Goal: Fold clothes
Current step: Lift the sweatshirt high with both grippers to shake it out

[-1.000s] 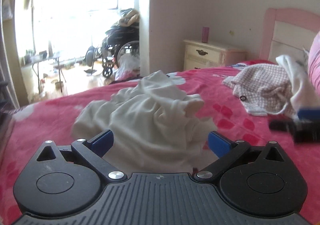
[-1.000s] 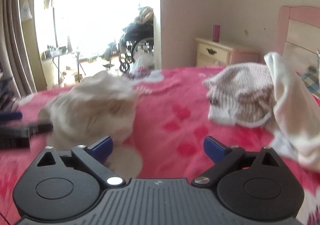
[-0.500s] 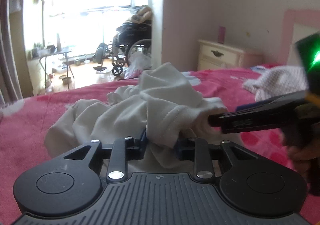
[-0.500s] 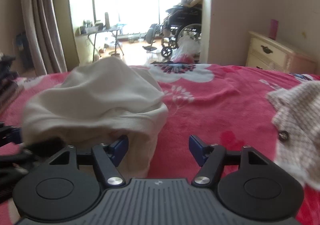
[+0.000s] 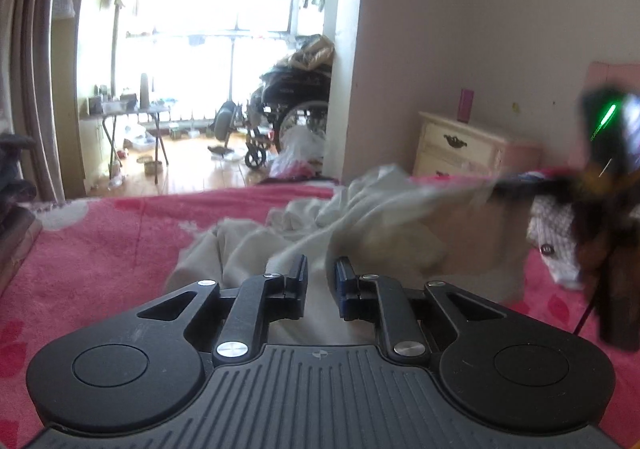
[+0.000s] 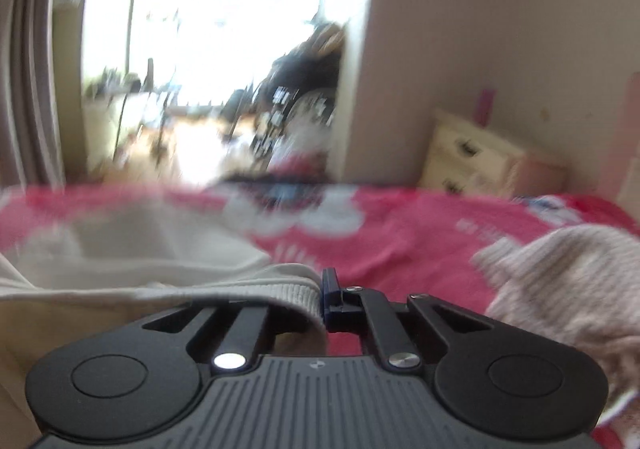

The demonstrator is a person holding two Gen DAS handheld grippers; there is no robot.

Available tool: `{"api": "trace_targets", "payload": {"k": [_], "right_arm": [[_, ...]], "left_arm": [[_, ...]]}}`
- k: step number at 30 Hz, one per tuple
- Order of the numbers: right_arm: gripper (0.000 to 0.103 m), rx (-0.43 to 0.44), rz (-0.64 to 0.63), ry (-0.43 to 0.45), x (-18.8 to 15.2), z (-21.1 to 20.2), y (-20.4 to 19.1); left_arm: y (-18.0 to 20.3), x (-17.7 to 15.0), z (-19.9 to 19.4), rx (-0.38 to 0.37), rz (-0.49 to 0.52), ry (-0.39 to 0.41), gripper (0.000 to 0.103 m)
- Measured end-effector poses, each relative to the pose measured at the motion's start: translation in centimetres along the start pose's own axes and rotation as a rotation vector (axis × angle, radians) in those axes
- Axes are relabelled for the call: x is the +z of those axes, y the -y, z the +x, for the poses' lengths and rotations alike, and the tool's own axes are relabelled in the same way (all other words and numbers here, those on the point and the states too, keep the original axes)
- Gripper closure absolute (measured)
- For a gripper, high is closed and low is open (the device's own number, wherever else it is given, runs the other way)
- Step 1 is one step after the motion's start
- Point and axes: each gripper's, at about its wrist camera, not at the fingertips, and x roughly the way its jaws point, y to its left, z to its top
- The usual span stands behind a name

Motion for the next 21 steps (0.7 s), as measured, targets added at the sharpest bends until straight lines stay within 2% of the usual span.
{"api": "trace_targets", "payload": {"k": [3,4,5,9,12,15,17,19,21], "right_arm": [[0.099,-0.01,0.042,0.094,1.9,-3.5,0.9],[0.099,-0.008,0.046,0.115,2.5,-4.6,0.9],[0.099,-0.005,0.048,0.135,3.1,-5.6,1.0],[0.099,0.006,0.057,0.216,5.5,-9.8,1.2],[0.1,0.02,0.07,0.269,7.2,-12.9,1.3],[0.1,0.045,0.08,0.303,8.5,-15.7,1.0],[0.1,0.059,0.081,0.328,9.2,-17.6,0.7],[0.1,0.078,0.084,0.348,9.7,-19.6,0.5],[0.1,0.088,0.087,0.366,10.2,-21.5,0.5]], "left_arm": [[0.3,-0.4,-0.4,-0.037,0.007,-0.034,0.079],[0.6,-0.5,-0.8,-0.056,0.01,-0.036,0.07],[0.8,-0.5,-1.2,-0.076,0.012,-0.036,0.066],[2.1,-0.6,-3.9,-0.128,0.034,0.002,0.04],[3.7,-0.9,-5.2,-0.14,0.105,0.037,0.03],[5.2,-1.0,-6.2,-0.142,0.174,0.08,0.015],[6.2,-0.9,-6.5,-0.121,0.215,0.124,0.014],[6.7,-0.7,-6.6,-0.089,0.243,0.149,0.021],[6.4,-0.1,-6.6,-0.083,0.227,0.141,0.057]]}}
